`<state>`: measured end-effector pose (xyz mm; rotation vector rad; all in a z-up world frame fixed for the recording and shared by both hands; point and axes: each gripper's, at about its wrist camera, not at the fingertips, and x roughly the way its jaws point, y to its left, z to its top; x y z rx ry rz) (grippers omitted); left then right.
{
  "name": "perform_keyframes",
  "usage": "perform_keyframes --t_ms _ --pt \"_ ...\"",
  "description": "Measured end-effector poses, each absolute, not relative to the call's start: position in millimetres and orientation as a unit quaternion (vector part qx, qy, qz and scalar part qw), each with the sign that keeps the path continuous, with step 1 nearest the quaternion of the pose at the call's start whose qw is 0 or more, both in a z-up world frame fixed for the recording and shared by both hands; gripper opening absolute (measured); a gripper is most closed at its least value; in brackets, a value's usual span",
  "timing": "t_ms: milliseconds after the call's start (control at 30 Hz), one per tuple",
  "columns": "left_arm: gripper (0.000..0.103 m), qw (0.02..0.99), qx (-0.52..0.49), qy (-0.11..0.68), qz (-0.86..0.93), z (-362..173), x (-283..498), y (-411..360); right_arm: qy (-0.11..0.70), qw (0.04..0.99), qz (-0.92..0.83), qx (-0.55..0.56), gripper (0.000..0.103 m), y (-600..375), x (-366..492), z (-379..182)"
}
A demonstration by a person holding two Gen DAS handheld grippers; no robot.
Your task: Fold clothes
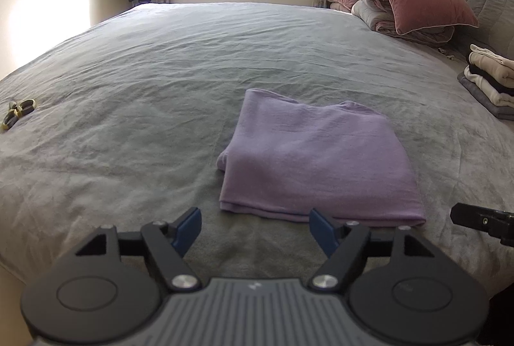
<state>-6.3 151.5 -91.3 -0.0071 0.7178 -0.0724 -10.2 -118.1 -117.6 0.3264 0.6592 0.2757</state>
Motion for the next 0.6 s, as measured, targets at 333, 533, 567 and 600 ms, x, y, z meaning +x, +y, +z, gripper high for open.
perform_keyframes --t_ms 333,533,567,600 --pt "0.102 0.931 -0.01 0.357 -0.08 -74.3 5.6 146.3 0.341 0.902 0.15 0.22 0.092 -127.9 -5.0 -114.2" --pt "0.102 0.918 -0.034 0.383 -0.103 -73.4 23.4 151.7 0.35 0.875 0.17 0.288 0.101 -139.8 2.3 -120.0" --pt "0.102 0.917 -0.034 0.385 -0.102 -73.4 26.3 152.8 0.351 0.871 0.171 0.299 0.102 -142.3 4.2 -120.8" --pt "0.102 0.915 -0.034 0.388 -0.102 -73.7 29.8 153.9 0.352 0.866 0.172 0.31 0.102 -144.8 6.1 -121.3"
